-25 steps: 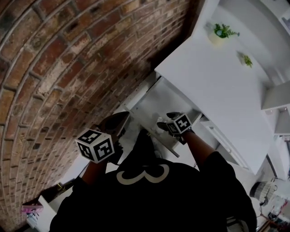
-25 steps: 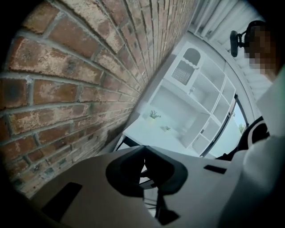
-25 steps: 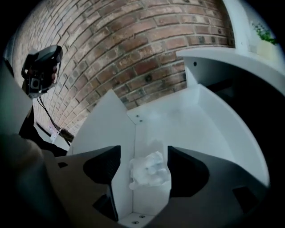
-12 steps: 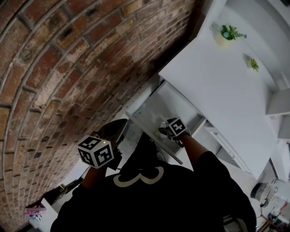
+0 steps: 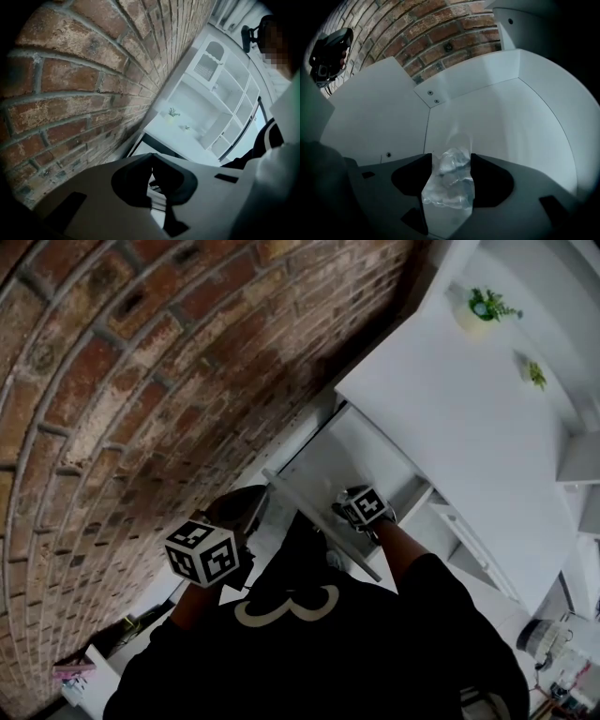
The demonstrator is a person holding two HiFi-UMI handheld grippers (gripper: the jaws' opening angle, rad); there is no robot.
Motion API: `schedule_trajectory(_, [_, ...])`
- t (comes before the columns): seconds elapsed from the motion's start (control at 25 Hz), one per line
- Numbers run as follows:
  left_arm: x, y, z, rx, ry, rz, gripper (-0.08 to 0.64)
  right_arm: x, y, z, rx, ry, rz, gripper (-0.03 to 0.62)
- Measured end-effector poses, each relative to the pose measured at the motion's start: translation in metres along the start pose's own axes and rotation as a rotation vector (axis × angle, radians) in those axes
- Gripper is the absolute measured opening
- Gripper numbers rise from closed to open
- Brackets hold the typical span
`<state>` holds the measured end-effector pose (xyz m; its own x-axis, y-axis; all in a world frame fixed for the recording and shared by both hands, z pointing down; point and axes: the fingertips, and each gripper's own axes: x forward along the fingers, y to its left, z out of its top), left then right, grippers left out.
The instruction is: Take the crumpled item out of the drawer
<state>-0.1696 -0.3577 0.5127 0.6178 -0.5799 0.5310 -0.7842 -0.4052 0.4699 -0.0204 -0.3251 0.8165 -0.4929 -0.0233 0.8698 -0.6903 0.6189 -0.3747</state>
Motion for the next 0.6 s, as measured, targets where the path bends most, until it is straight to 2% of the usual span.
schedule_trajectory(0.16, [0.0003, 0.0010, -0.0041, -0.007, 0.008, 0.002, 0.003, -0.0003, -0.0015, 0.0017, -0.016, -0.006, -0.010, 0.242])
schedule_trajectory(0.48, [0.0003, 0.0005, -0.0077, -0.014, 0.010, 0.003, 0.003, -0.0005, -0.0024, 0.0001, 0.012, -0.011, 0.005, 0.171])
schedule_trajectory(0.6, [0.0018, -0.0019, -0.0067, -0.011, 0.008, -0.004, 0.003, -0.0037, -0.0052, 0.0022, 0.015, -0.010, -0.018, 0.150])
